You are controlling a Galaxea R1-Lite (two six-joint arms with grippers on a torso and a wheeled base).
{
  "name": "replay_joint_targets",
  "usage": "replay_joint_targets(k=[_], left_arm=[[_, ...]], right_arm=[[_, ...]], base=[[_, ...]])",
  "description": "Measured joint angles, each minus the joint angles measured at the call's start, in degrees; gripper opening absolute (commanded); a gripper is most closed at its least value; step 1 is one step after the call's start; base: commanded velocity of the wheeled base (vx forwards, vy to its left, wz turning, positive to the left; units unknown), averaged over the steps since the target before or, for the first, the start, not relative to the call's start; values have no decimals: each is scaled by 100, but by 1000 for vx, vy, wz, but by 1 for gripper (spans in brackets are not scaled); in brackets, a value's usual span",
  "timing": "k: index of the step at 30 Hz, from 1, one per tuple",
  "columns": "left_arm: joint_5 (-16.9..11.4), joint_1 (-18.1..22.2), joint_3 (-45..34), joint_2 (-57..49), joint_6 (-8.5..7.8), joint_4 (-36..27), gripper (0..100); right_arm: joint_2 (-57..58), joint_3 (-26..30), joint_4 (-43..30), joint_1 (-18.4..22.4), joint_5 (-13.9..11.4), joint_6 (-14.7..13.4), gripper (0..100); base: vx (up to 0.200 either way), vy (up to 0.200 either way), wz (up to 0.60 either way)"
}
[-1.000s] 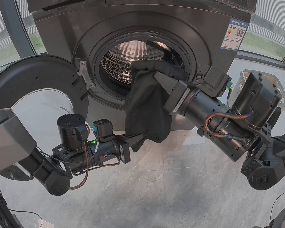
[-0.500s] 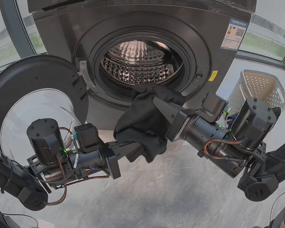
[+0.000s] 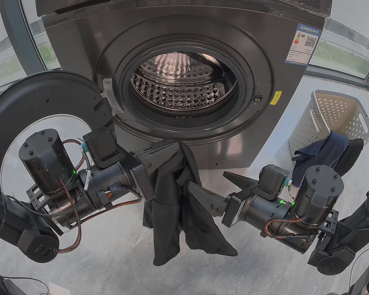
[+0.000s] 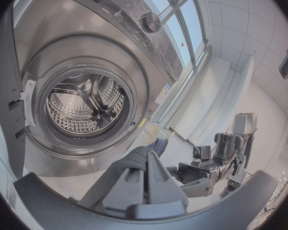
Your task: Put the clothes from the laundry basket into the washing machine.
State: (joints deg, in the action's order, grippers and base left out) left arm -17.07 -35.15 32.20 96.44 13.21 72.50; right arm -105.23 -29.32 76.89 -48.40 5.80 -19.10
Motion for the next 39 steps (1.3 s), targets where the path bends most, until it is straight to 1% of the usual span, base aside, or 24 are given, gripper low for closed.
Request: replay_joint_targets(k=[2, 5, 9, 13, 18, 26, 33, 39], left_arm=[[18, 0, 41, 4, 11, 4, 0], [24, 0, 73, 11, 20, 20, 0], [29, 0, 63, -7, 71, 37, 0], [27, 0, 16, -39, 117, 94, 0], [21, -2, -37, -71, 128, 124, 0], [12, -16, -72, -88, 137, 208, 0], [12, -46, -78, -91, 137, 217, 0], [10, -46, -56, -91, 137, 213, 0]], right_arm=[[-4, 94, 41, 9, -15, 79, 100], [-20, 239, 148, 33, -34, 351, 100], [-141, 273, 310, 77, -45, 455, 100], [-369, 204, 580, 204, -45, 534, 100], [-718, 115, 1046, 430, -154, 775, 100], [-1068, -201, 1114, 689, -189, 835, 100], [-1332, -474, 1119, 717, -193, 835, 100], [-1447, -369, 1135, 708, -197, 830, 100]], base=[[0, 0, 0], [0, 0, 0], [0, 0, 0], [0, 0, 0], [0, 0, 0], [0, 0, 0], [0, 0, 0], [0, 0, 0]])
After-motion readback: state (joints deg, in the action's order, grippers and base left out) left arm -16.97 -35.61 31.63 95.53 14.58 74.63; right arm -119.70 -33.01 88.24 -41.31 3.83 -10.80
